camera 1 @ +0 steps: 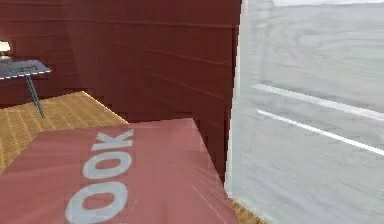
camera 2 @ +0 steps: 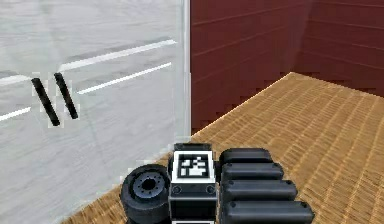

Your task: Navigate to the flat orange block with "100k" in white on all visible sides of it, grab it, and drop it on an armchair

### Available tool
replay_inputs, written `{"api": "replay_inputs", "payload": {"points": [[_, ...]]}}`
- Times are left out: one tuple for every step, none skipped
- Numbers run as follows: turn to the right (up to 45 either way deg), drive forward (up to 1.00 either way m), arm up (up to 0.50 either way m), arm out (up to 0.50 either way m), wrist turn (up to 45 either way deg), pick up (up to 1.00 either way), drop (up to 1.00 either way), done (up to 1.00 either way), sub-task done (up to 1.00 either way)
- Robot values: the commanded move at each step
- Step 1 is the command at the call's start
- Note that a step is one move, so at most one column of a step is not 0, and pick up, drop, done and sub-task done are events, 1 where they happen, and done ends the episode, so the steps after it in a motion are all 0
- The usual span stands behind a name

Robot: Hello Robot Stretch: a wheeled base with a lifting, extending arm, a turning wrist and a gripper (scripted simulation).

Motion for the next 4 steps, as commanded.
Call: {"api": "replay_inputs", "payload": {"points": [[-39.0,0.0,0.0,0.0,0.0,0.0,0.0,0.0,0.0],[0.0,0.4,0.0,0.0,0.0,0.0,0.0,0.0,0.0],[-30.0,0.0,0.0,0.0,0.0,0.0,0.0,0.0,0.0],[0.0,1.0,0.0,0.0,0.0,0.0,0.0,0.0,0.0]]}}
